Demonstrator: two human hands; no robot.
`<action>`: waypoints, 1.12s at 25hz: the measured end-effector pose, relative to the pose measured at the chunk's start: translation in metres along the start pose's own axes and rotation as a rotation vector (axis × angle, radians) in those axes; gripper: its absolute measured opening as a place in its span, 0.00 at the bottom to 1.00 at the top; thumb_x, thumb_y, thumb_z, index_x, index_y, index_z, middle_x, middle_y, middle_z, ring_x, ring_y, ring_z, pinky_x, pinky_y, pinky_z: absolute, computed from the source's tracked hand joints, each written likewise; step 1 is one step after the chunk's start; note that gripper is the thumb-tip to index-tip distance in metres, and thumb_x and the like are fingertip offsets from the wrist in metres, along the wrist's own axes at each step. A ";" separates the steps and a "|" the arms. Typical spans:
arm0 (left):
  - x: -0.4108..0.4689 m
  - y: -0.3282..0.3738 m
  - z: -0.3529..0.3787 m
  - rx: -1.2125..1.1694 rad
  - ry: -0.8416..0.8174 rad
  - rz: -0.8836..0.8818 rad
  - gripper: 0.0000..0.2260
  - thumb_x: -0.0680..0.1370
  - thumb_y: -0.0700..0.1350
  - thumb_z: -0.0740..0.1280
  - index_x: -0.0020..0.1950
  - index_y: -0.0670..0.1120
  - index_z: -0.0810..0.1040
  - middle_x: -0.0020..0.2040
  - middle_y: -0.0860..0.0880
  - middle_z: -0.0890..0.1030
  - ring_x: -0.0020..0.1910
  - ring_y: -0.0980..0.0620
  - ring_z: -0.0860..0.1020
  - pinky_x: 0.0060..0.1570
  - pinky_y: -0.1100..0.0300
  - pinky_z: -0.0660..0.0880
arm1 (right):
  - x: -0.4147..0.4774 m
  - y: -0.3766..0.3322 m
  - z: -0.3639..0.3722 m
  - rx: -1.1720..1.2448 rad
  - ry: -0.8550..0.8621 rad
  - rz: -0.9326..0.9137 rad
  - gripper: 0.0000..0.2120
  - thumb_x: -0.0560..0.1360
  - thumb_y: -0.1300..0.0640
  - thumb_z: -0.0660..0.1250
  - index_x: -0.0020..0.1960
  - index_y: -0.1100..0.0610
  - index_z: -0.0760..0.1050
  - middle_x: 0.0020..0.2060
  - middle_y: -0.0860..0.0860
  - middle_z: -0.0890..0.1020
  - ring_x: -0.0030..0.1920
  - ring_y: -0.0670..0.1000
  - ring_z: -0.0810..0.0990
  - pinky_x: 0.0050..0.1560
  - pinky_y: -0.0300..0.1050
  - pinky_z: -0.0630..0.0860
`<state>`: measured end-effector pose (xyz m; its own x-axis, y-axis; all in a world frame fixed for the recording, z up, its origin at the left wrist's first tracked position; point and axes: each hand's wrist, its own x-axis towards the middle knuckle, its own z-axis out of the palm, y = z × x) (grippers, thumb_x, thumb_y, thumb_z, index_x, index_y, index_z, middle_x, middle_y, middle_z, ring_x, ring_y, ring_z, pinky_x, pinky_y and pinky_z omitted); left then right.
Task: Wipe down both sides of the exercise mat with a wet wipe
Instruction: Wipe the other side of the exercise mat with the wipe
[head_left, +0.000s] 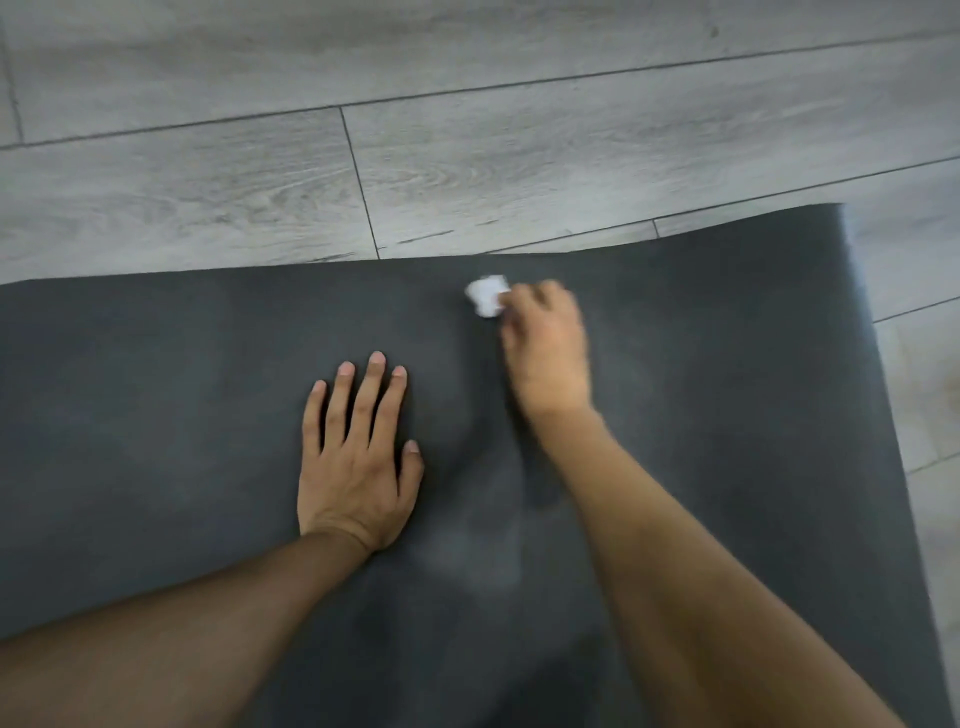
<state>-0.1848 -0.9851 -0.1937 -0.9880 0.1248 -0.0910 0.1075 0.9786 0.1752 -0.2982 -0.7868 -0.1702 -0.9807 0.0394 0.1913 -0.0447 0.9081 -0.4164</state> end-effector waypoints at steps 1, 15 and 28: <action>0.001 0.001 0.000 0.005 0.008 -0.002 0.32 0.78 0.53 0.57 0.82 0.45 0.59 0.83 0.45 0.57 0.81 0.39 0.57 0.79 0.39 0.52 | -0.003 0.035 -0.019 -0.061 0.048 0.139 0.06 0.72 0.63 0.66 0.47 0.57 0.80 0.42 0.57 0.75 0.42 0.61 0.75 0.41 0.54 0.74; -0.002 -0.001 0.004 -0.035 0.091 0.008 0.31 0.78 0.53 0.56 0.80 0.44 0.64 0.81 0.43 0.62 0.80 0.40 0.59 0.79 0.40 0.54 | -0.001 -0.032 0.016 -0.038 -0.093 -0.370 0.06 0.67 0.66 0.71 0.43 0.62 0.78 0.37 0.60 0.75 0.35 0.62 0.76 0.33 0.52 0.74; -0.014 -0.004 0.004 -0.065 0.308 -0.038 0.13 0.78 0.48 0.61 0.56 0.42 0.76 0.57 0.42 0.79 0.58 0.41 0.73 0.72 0.41 0.64 | -0.053 -0.101 0.038 0.078 -0.147 -0.201 0.03 0.73 0.65 0.66 0.47 0.61 0.78 0.42 0.59 0.76 0.40 0.61 0.75 0.40 0.52 0.71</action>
<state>-0.1713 -0.9900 -0.1968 -0.9793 0.0233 0.2008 0.0723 0.9680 0.2402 -0.2490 -0.8964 -0.1722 -0.9674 -0.2054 0.1481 -0.2509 0.8564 -0.4513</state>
